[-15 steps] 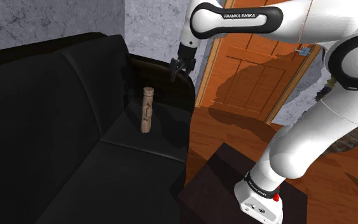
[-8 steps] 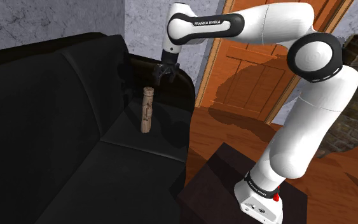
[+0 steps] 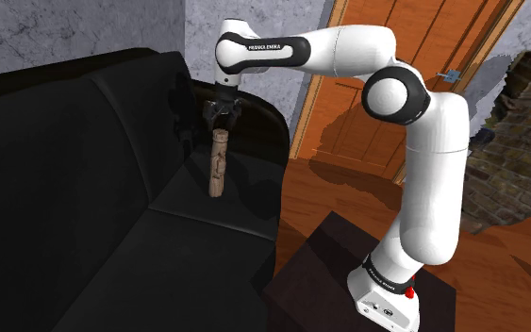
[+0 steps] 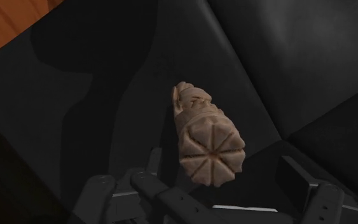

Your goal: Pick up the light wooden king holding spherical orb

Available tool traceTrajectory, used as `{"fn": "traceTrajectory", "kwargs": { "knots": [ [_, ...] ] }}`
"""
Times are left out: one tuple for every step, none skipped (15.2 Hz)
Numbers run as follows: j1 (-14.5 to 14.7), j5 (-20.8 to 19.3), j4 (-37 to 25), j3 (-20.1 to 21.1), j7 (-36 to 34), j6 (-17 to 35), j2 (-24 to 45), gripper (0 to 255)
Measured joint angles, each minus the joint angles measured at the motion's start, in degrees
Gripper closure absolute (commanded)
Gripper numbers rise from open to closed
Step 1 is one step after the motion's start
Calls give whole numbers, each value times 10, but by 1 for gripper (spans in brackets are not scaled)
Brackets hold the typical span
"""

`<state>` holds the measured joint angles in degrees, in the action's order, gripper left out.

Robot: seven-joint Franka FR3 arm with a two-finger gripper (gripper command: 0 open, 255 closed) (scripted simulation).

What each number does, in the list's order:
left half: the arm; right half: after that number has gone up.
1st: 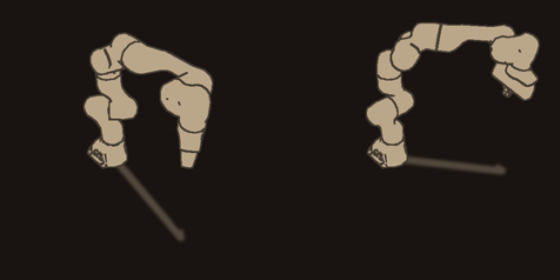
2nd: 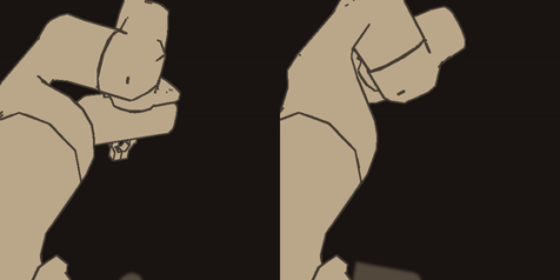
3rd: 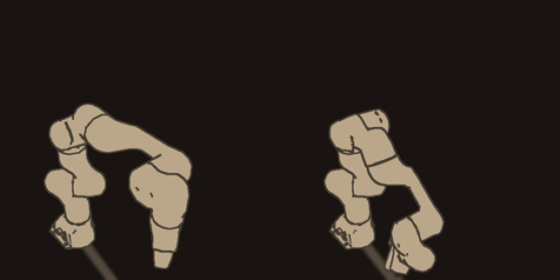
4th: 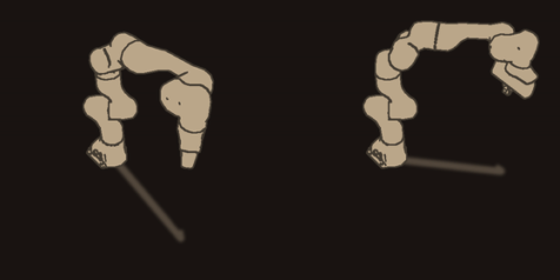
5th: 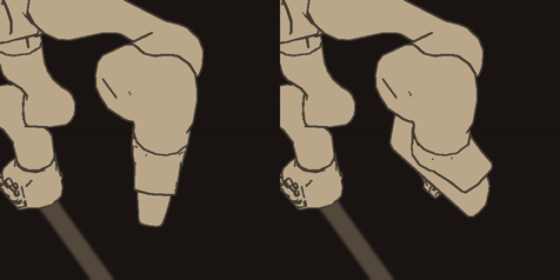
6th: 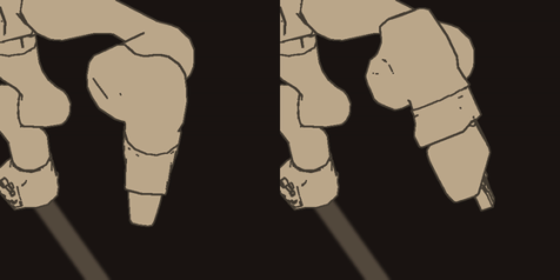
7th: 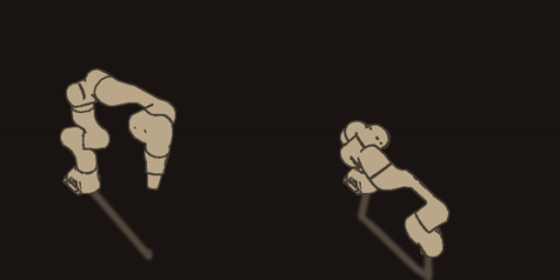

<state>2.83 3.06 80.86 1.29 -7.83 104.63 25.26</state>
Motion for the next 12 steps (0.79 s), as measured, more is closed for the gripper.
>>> {"fn": "traceTrajectory", "kwargs": {
  "knots": [
    [0, 0, -2, 0, 0, 4, 7, 0],
    [-1, 1, -5, 0, 2, 7, 13, 0],
    [-1, 1, -2, 0, 3, 13, 16, 0],
    [-1, 1, 4, 0, 2, 20, 17, 0],
    [-1, 1, 9, 0, 3, 26, 19, 0],
    [-2, 1, 15, 0, 4, 33, 20, 0],
    [-2, 1, 18, 0, 5, 38, 22, 0],
    [-1, 1, 20, 0, 4, 41, 23, 255],
    [-1, 1, 21, 0, 4, 42, 23, 255],
    [-1, 1, 21, 0, 4, 43, 23, 255],
    [-1, 1, 21, 0, 4, 43, 23, 255],
    [-1, 1, 21, 0, 4, 44, 23, 255]
  ]
}}
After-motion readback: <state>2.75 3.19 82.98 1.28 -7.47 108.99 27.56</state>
